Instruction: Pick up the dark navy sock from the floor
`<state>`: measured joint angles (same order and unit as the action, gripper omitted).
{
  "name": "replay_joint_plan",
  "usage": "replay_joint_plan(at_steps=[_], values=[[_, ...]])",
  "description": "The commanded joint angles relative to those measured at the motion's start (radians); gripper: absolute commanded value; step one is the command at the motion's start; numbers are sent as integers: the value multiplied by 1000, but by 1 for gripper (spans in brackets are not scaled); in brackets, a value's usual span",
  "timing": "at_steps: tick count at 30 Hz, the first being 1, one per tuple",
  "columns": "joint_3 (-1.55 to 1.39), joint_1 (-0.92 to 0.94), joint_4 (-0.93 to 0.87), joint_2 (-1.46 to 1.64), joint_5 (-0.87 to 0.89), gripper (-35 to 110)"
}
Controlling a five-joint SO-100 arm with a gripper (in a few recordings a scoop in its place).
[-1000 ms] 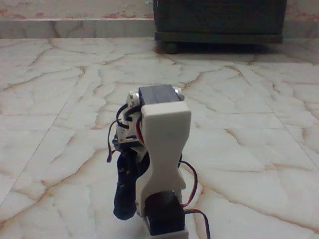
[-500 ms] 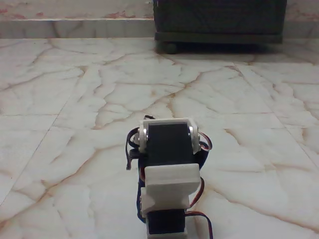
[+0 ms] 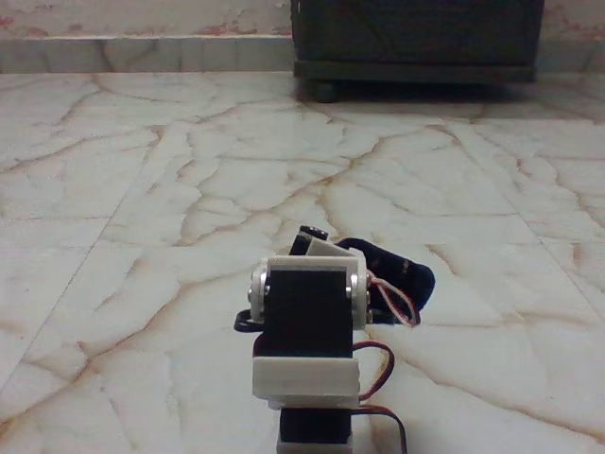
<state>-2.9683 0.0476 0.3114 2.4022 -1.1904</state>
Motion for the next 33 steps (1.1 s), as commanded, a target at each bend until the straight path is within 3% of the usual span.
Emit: replay_joint_plan(at_steps=[1, 5, 14, 18, 22, 33], values=[[-31, 9, 100, 25, -31, 0], [-114, 2, 293, 28, -80, 0], [-114, 32, 374, 38, -428, 0], [-114, 44, 445, 44, -425, 0], [-114, 58, 426, 41, -532, 0], [-114, 28, 420, 35, -512, 0]])
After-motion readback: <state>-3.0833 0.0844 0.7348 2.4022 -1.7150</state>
